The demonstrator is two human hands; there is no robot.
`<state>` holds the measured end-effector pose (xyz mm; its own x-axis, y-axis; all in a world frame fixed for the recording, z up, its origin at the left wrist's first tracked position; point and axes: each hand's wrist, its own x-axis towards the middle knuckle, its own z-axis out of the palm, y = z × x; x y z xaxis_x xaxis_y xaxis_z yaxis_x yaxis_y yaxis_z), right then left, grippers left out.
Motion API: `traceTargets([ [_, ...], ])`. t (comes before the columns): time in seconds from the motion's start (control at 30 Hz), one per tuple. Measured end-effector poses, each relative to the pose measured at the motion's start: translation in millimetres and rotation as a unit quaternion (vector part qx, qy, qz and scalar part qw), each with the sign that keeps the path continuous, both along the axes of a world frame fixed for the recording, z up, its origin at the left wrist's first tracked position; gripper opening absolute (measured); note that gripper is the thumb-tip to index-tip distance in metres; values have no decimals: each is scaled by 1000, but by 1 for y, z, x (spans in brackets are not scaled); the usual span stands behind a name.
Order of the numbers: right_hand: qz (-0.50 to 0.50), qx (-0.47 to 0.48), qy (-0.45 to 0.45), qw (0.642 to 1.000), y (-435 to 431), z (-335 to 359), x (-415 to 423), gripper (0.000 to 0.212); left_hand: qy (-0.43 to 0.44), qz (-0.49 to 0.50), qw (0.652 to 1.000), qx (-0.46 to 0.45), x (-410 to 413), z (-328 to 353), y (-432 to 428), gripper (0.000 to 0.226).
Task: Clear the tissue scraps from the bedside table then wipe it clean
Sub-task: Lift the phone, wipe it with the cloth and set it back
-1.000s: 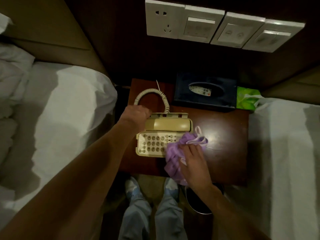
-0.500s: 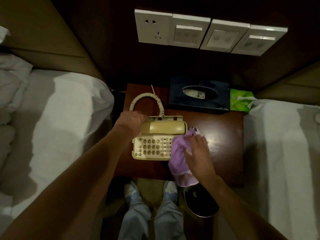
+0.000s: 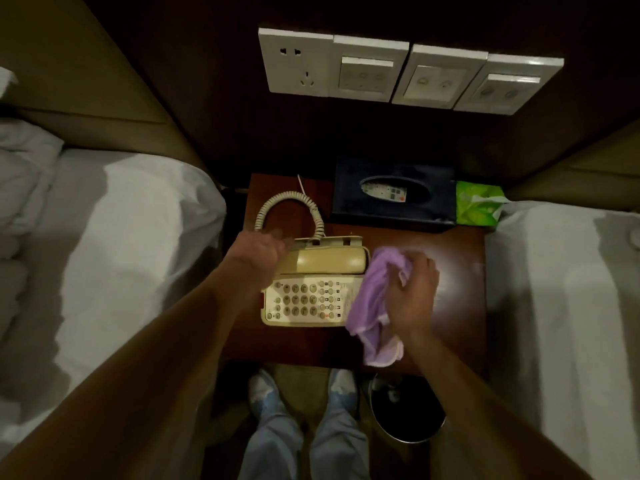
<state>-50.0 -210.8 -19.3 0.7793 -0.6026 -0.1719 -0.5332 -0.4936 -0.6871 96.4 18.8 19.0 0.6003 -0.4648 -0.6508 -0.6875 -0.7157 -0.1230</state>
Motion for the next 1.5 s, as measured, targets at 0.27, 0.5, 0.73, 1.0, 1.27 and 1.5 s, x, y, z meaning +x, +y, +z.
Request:
traceTargets([
  [0.27,-31,226,75,971,-8,-16,63,19,21,15,994,-105,-17,8,-47,79],
  [0.5,-40,278,146,949,-1,-1,-17,29,20,62,991,-116,-17,10,-45,71],
  [0.73,-64,256,85,961,-8,-1,56,31,38,64,989,-127,-13,10,-45,79],
  [1.0,-42,214,143,965,7,-17,-30,23,56,66,992,-91,-8,5,-47,73],
  [1.27,-71,164,72,981,8,15,-29,19,76,73,987,-125,-8,4,-37,82],
  [1.5,209,-61,-92,972,58,87,50,28,117,250,920,-280,8,10,36,90],
])
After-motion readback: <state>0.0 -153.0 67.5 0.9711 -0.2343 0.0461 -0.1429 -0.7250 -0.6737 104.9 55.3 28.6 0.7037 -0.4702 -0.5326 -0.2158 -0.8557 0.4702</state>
